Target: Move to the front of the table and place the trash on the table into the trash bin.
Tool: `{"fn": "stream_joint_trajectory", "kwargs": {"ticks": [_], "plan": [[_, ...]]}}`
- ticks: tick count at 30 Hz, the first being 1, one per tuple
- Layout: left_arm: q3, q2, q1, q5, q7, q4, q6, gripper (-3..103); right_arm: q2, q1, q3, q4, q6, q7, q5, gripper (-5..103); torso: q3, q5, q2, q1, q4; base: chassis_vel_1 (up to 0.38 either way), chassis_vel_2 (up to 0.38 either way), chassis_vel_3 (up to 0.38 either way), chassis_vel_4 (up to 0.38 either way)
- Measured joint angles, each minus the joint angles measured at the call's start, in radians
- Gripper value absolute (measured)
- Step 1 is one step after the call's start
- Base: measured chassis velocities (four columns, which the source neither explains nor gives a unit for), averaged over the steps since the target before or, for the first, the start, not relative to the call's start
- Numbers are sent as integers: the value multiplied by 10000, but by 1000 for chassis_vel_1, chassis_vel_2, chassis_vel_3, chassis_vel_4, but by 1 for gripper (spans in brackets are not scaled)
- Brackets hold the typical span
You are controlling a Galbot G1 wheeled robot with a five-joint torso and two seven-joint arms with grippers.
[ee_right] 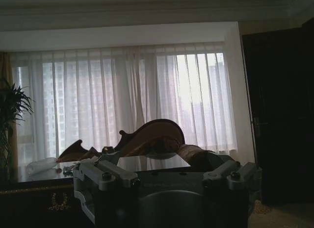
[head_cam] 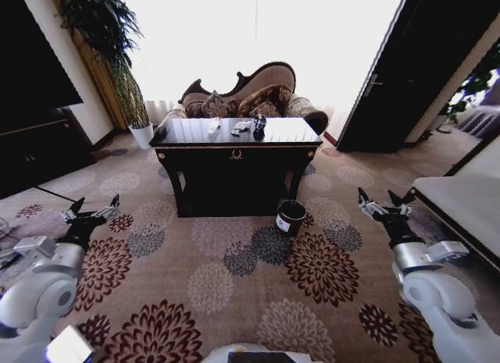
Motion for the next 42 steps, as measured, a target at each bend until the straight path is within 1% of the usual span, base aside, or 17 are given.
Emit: {"fn": "stream_joint_trajectory", "kwargs": {"ticks": [16, 42], "plan": [[23, -27, -24, 4, 105, -3, -23, 100, 20, 152, -99, -128, -47, -47, -200, 100, -1, 0, 0, -2, 0, -26, 29, 25, -29], [1, 6, -2, 81, 116, -48, -83, 100, 37, 311, -161, -208, -4, -131, -370, 100, 0, 1, 0, 1, -1, -130, 121, 118, -128]]}}
